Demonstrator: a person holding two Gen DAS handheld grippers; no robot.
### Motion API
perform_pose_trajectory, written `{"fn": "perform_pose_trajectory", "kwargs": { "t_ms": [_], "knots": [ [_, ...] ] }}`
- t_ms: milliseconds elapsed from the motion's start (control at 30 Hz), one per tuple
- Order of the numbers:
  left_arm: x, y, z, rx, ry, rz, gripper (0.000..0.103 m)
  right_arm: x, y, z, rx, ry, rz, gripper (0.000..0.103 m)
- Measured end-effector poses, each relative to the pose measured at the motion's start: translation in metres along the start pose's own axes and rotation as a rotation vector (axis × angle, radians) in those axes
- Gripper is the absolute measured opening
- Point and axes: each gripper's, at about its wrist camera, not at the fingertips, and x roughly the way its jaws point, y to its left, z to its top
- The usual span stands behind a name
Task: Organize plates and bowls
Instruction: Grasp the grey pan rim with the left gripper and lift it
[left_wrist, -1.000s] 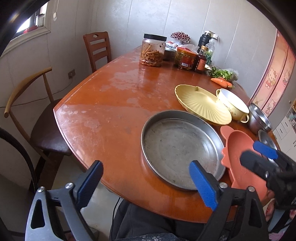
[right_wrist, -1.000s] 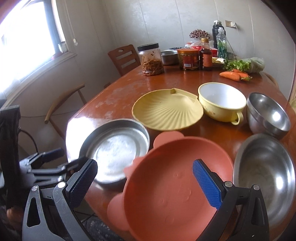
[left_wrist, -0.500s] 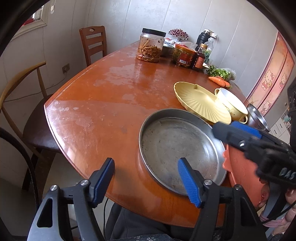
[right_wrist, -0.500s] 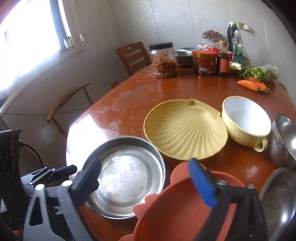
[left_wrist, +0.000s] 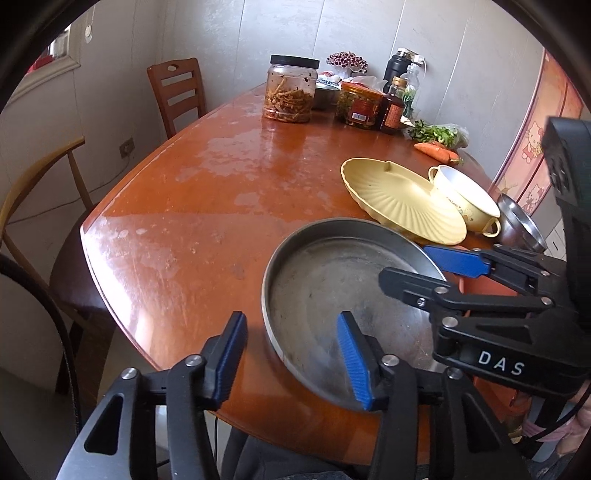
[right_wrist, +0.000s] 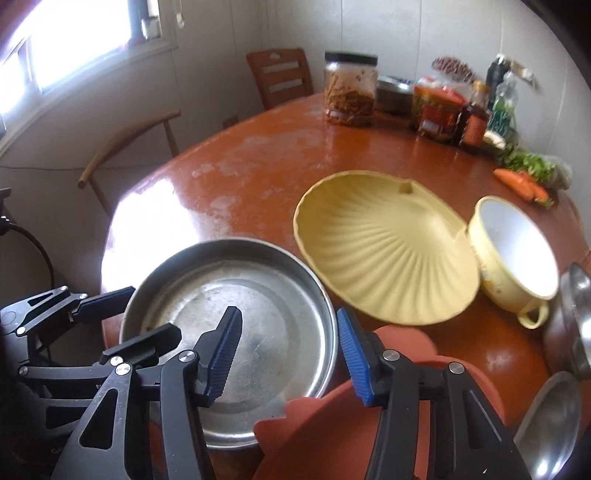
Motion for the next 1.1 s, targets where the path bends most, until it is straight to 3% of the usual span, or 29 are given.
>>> {"fn": "perform_pose_trajectory", "kwargs": {
  "t_ms": [300, 533, 767, 1100],
  "knots": [
    [0.002, 0.023, 0.006, -0.035, -0.011, -0.015, 0.036, 0.013, 0.012, 0.008, 0.015, 0.019, 0.068, 0.05],
    [0.008, 0.037, 0.016, -0.035, -0.017, -0.001, 0.024, 0.025, 0.027, 0.017, 0.002, 0.025, 0.07, 0.05],
    [0.02, 0.044, 0.034, -0.029, -0.02, 0.027, 0.024, 0.026, 0.03, 0.019, -0.012, 0.02, 0.03, 0.05],
    [0.042, 0.063, 0.065, -0.081, -0.017, 0.023, 0.024, 0.031, 0.032, 0.026, -0.003, 0.009, 0.061, 0.049]
  ]
}}
